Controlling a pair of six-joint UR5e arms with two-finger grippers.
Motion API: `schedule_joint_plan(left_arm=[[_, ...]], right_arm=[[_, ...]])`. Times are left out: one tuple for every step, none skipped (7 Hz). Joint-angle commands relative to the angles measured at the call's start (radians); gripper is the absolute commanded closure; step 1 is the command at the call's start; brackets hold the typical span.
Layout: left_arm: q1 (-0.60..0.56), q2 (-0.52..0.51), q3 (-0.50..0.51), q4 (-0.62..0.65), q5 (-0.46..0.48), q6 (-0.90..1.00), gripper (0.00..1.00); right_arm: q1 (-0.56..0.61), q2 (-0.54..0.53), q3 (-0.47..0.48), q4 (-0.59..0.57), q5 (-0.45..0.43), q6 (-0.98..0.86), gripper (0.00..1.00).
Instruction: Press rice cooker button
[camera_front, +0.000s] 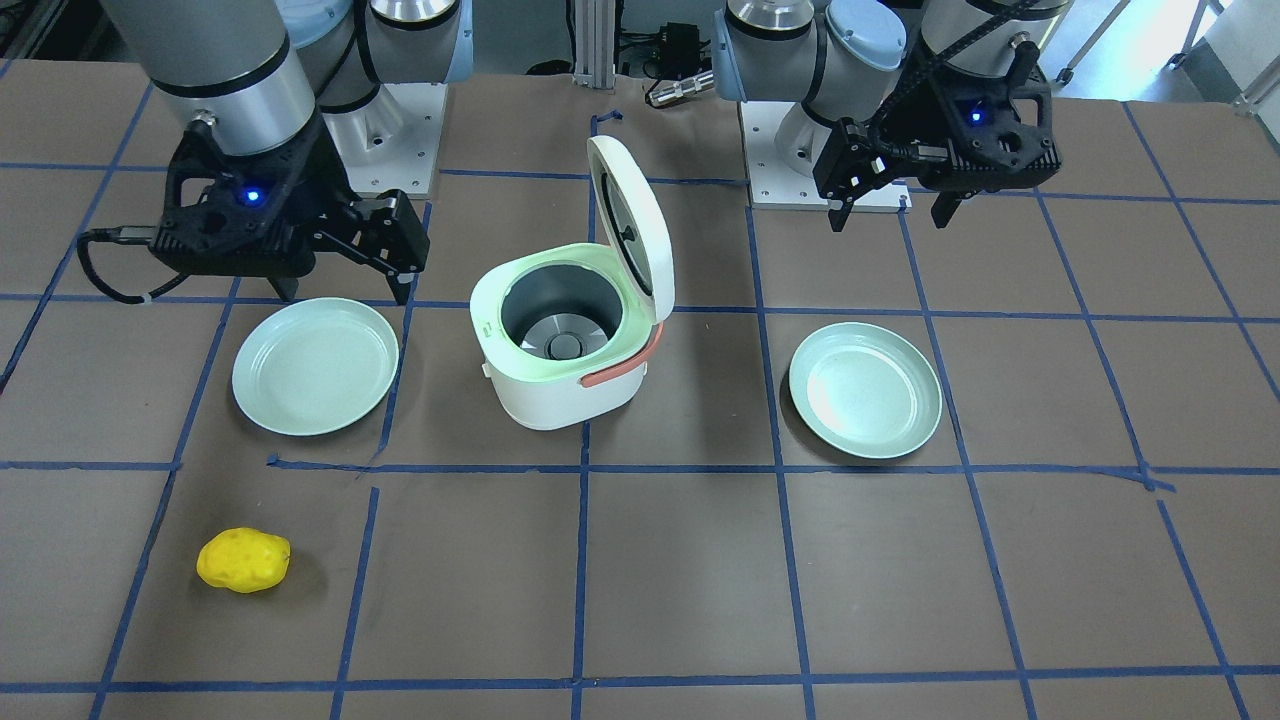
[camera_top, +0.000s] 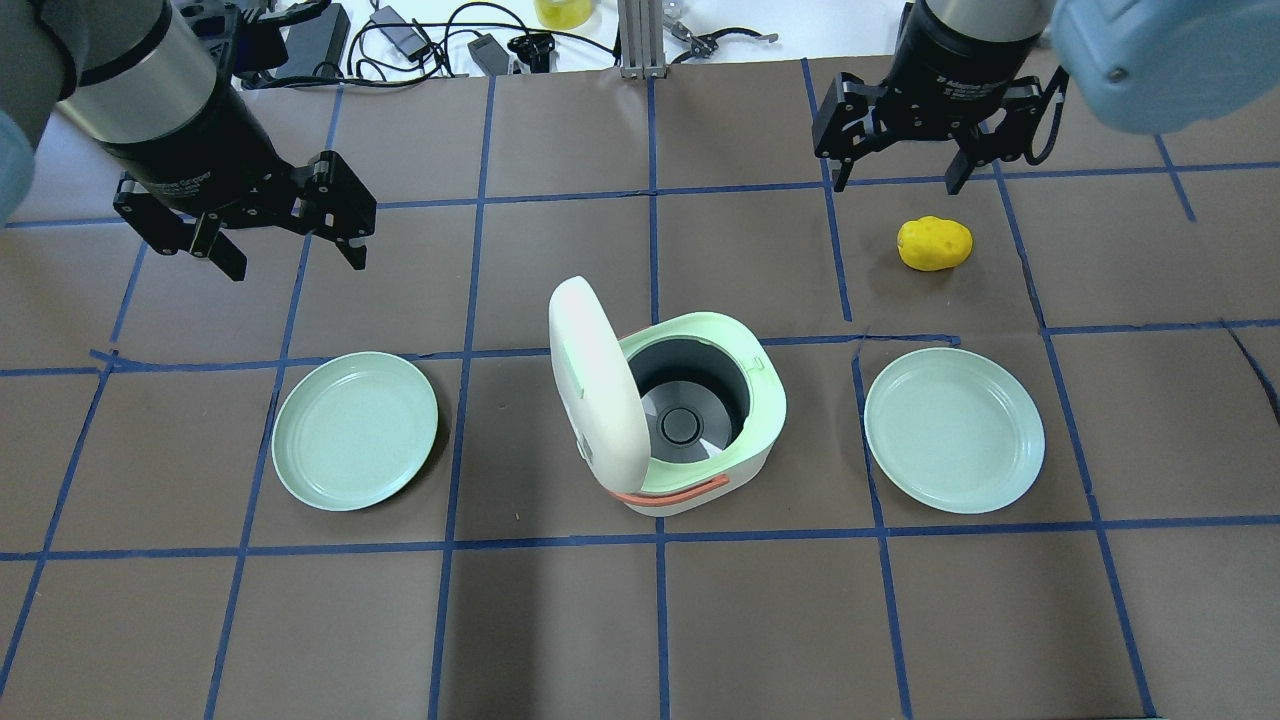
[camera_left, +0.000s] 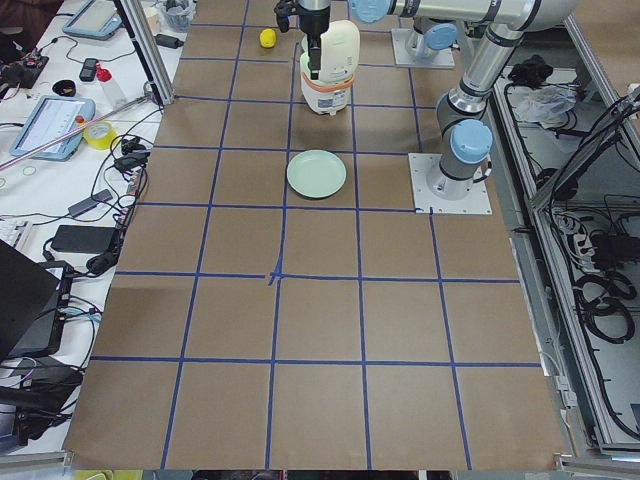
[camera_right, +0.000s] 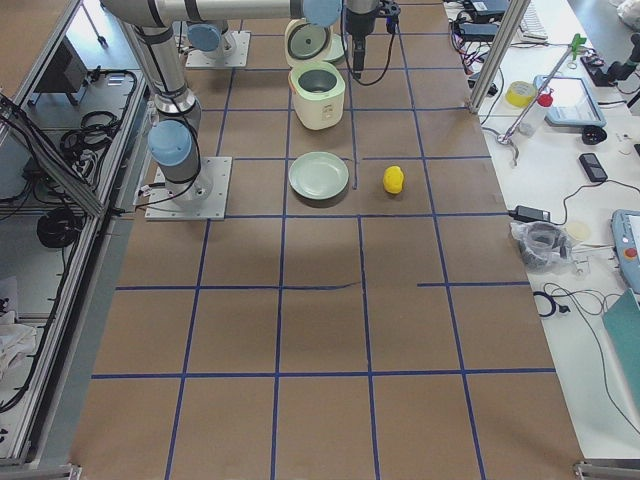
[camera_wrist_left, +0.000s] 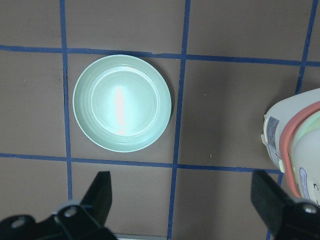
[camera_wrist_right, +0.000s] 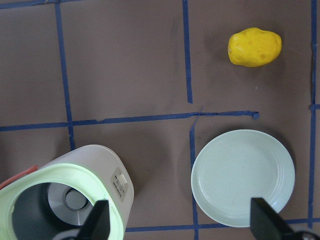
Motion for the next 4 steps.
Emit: schedule_joint_plan(left_arm=[[0.0,0.0,0.0,0.0,0.0,0.0,0.0],[0.0,0.0,0.0,0.0,0.0,0.0,0.0],[0.0,0.0,0.0,0.0,0.0,0.0,0.0],[0.0,0.0,0.0,0.0,0.0,0.0,0.0]], right_arm=[[-0.052,-0.012,-0.001,0.03,-0.006,-0.063,0.0],[-0.05,-0.038,0.002,0.035,-0.015,-0.048,0.0],[-0.046,-0.046,0.003,0.038,-0.026,-0.004,0.0],[-0.044,-0.06,0.006,0.038,-0.033,0.021,0.0]])
